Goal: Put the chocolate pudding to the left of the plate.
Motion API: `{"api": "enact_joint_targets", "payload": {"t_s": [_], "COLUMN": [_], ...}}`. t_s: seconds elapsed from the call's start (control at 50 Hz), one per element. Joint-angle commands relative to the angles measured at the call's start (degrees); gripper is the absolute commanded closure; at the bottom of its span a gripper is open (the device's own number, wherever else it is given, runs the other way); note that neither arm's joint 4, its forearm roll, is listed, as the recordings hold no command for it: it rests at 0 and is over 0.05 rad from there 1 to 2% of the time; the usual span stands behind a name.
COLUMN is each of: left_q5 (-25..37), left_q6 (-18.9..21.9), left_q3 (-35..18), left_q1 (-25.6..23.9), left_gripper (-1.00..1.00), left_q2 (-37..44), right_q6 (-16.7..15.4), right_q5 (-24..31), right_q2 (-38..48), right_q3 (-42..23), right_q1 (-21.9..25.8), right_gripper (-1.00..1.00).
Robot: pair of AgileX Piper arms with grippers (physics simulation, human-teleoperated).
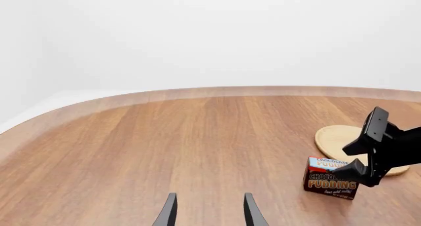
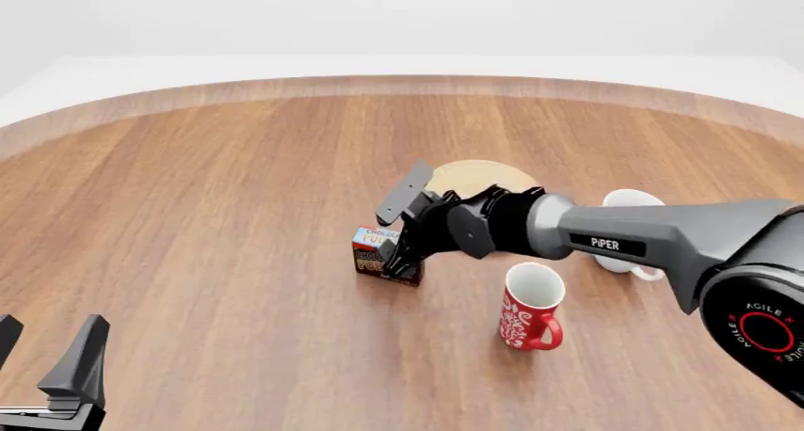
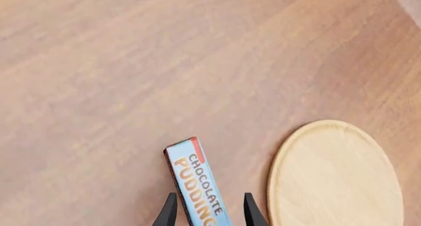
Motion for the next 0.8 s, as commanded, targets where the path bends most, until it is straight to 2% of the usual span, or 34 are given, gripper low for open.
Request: {"api": "enact_joint_targets", "payload": {"t_s": [0.02, 0.76, 0.78, 0.8], "left_q5": [0.0, 0.0, 0.0, 0.0], "left_q6": [0.0, 0.0, 0.0, 0.0], "left_q3": [0.0, 0.0, 0.0, 0.0], "left_q1": [0.0, 0.0, 0.0, 0.0], "left_gripper": [-1.00, -1.00, -1.00, -1.00], "left_q2": [0.0, 0.0, 0.0, 0.0], "right_q6": [0.4, 1.4, 1.4, 1.3], "right_q5": [-0.7, -2.0, -2.0, -2.3], "right_q2": [0.9, 1.9, 1.9, 1.7], "right_q3": [0.0, 1.0, 1.0, 1.3], "right_q1": [0.2, 1.5, 1.5, 1.6], "right_gripper": [-1.00, -1.00, 1.00, 1.00]}}
